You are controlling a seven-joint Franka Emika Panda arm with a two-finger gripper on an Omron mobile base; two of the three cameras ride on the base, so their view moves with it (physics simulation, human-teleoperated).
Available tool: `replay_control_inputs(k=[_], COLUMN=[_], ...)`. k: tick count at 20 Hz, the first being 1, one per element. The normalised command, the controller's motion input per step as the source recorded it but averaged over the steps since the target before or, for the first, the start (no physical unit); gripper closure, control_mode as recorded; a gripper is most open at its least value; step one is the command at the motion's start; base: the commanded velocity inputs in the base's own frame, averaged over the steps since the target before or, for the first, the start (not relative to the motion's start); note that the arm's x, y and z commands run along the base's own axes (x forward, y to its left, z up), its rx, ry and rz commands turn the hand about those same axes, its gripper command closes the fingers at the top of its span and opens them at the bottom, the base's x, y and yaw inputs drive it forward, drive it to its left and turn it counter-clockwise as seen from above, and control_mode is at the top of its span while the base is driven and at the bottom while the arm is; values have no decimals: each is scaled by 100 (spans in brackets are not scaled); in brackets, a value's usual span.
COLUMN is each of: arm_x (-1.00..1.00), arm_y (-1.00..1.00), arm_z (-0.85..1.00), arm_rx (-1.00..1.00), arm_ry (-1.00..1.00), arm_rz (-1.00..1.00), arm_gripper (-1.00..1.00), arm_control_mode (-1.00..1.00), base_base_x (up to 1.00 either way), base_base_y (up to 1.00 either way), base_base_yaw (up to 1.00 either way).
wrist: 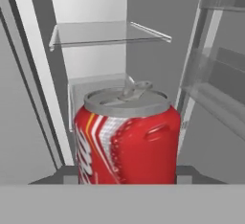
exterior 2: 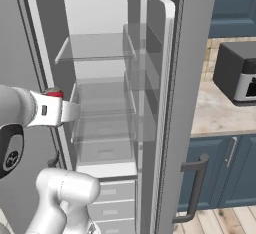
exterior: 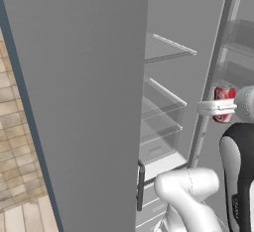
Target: Open the fridge, grab two sodas, and place both sodas inside the bowl with ice on the dining counter.
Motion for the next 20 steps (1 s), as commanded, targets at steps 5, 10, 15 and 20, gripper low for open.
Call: replay_control_inputs(k=[5, 10, 15, 20], arm_x=[-99, 0, 0, 0], arm_y=[-1, 0, 0, 0], arm_z=[-59, 0, 0, 0], arm_rx=[-3, 0, 0, 0], arm_ry=[0, 0, 0, 0], arm_rz=[0, 0, 0, 0], arm_gripper=[100, 100, 100, 100], arm_control_mode=[-100, 100, 100, 100], base_base_x=[0, -100, -100, -61], base_base_y=[0, 0, -11, -34], base_base_yaw=[0, -1, -19, -47])
